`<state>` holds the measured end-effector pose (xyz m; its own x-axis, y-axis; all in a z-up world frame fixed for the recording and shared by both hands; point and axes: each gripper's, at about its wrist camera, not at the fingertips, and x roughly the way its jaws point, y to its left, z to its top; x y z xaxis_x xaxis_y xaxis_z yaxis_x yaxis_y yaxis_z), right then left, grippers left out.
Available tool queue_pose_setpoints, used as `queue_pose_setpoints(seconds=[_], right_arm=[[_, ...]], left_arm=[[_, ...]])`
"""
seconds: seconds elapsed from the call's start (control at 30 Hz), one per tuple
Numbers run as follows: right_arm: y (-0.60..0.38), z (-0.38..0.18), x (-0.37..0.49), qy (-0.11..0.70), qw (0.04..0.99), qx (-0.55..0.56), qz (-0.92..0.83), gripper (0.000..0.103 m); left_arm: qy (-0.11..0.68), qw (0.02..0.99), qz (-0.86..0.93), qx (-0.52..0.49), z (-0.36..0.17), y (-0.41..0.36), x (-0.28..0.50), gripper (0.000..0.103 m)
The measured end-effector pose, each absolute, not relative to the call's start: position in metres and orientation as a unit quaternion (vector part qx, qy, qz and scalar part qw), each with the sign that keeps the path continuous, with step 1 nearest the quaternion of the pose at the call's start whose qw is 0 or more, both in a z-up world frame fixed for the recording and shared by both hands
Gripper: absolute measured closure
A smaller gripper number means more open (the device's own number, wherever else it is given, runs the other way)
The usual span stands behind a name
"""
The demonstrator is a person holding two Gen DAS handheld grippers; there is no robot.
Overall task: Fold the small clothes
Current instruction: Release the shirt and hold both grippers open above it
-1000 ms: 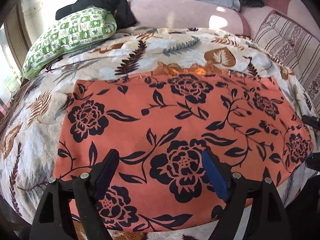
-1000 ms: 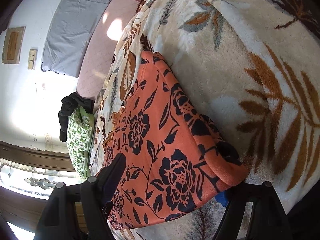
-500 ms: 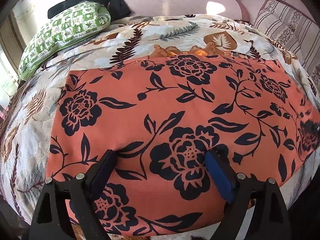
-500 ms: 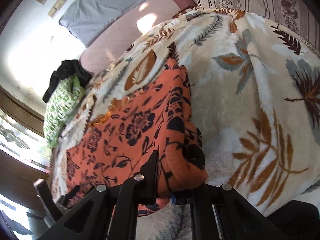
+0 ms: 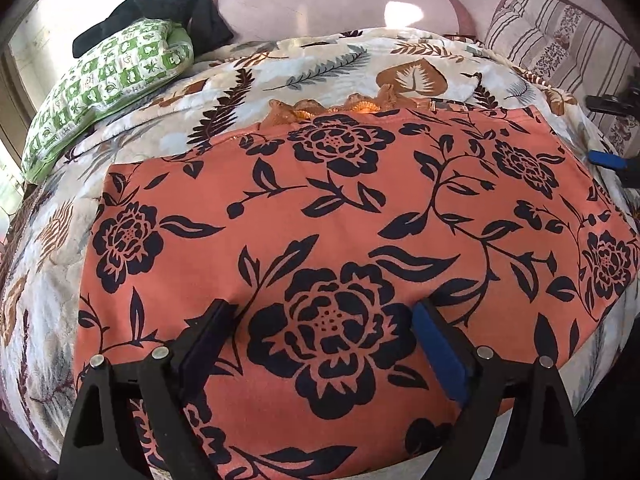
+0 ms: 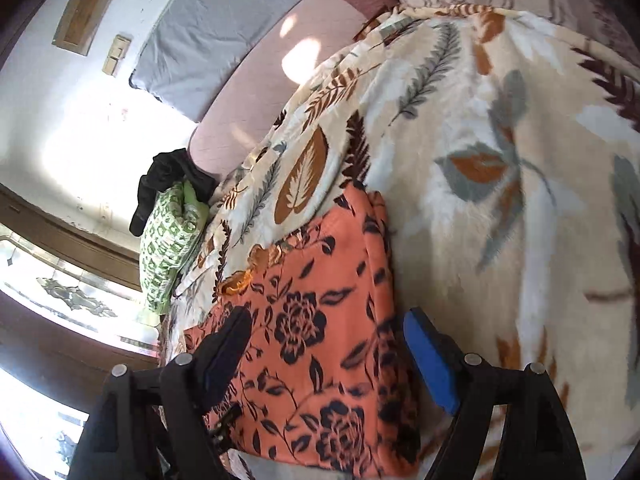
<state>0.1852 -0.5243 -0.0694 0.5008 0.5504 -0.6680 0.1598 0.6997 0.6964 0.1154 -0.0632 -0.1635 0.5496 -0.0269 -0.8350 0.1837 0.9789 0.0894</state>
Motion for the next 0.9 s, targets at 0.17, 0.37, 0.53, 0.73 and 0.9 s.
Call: queue_pose_setpoints(seconds=[0.17,0.37,0.53,0.73,0.9], right_arm=[[-0.498,-0.121,0.265,0.592,0.737,0.296,0.139,0.062],[-0.458,-0.087,0.268,0.562,0.818,0.106,0.062,0.091],[-0.482,-0.098,0.254,0.546,0.813,0.198,0.031,0.074],[-0.467,-0.019,0.182,0.468,0.849,0.237,0.069,0.031],[-0.413,-0.016,0.121,0.488,0.803,0.283,0.192,0.03]], left_arm=[[0.468,0.878,-0.057,0.089,-0.166,-0.063,0.117,0.009],[0.465,0.879,-0.056,0.09,-0.169,-0.062,0.116,0.003],[0.468,0.878,-0.053,0.087,-0.158,-0.054,0.111,0.003],[0.434,0.899,-0.033,0.053,-0.131,-0.011,0.072,0.003],[0.43,0.902,0.003,-0.043,-0.118,0.066,0.032,0.004]])
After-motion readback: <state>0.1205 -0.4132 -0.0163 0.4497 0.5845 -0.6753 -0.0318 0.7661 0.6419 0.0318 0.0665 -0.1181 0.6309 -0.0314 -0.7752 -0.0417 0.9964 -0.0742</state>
